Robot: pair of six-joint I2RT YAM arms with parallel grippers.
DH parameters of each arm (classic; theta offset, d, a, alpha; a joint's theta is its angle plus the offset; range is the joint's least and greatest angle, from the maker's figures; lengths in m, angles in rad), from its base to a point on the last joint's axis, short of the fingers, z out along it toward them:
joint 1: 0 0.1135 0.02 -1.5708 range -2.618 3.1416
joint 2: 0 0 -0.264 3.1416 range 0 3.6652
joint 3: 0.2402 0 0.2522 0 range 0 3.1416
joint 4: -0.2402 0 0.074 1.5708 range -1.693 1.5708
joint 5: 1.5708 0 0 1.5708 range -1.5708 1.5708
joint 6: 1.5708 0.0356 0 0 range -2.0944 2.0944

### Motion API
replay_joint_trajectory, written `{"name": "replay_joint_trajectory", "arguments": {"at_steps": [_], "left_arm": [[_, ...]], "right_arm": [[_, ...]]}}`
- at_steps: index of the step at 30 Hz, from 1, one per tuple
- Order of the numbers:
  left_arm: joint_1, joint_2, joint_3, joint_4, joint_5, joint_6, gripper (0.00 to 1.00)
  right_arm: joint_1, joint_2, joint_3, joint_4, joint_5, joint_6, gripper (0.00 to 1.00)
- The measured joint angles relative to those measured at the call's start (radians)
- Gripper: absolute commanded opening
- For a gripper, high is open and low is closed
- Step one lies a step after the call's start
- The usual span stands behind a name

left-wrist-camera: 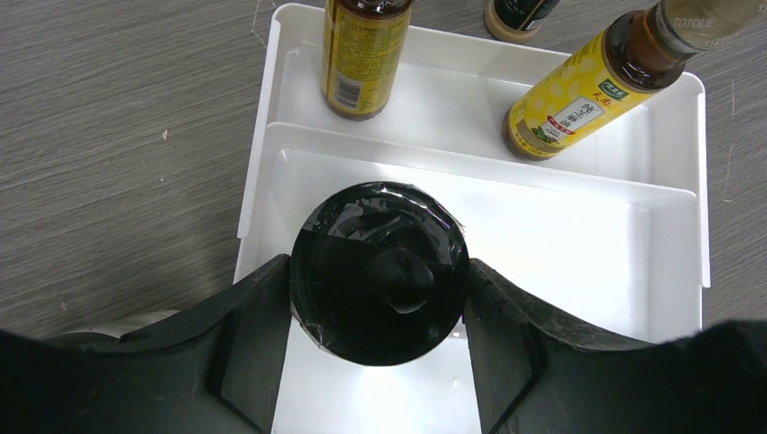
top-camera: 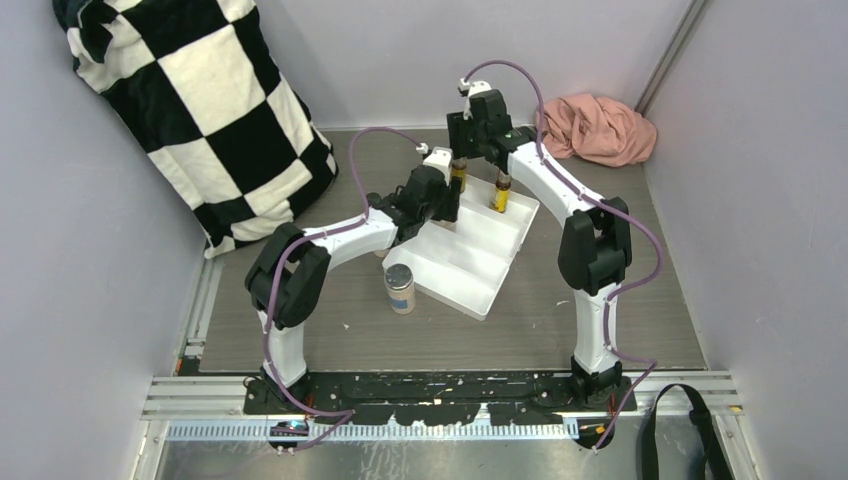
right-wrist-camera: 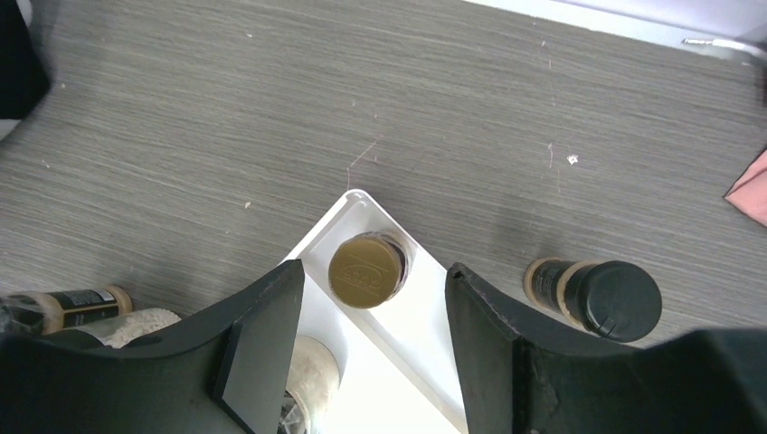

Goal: Organize the condiment bottles
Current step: Place the bottle in the storage box.

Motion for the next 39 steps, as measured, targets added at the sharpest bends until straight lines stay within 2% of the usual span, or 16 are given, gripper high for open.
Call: {"name": "replay_joint_trajectory", "arguments": {"at_steps": [9, 14, 15, 17, 18, 39], "left_arm": [[0.000, 0.003, 0.003, 0.000, 0.000, 0.002, 0.64], [0.000, 0.007, 0.007, 0.000, 0.001, 0.003, 0.70], [0.000, 0.008, 0.010, -0.001, 0.001, 0.004, 0.73], [0.000, 0.010, 0.017, -0.004, 0.001, 0.007, 0.87], [0.000, 0.011, 0.021, -0.004, 0.001, 0.011, 0.87], [0.000, 0.011, 0.080, -0.036, -0.005, 0.055, 0.87]], "right_arm": [[-0.005, 0.000, 0.036, -0.011, -0.002, 0.002, 0.66], [-0.013, 0.000, 0.074, -0.040, -0.001, 0.003, 0.66], [-0.016, 0.000, 0.082, -0.043, -0.001, 0.003, 0.67], [-0.025, 0.000, 0.101, -0.045, -0.001, 0.003, 0.67], [-0.029, 0.000, 0.107, -0.045, 0.000, 0.003, 0.67], [-0.105, -0.026, 0.116, -0.121, 0.063, 0.030, 0.68]]}}
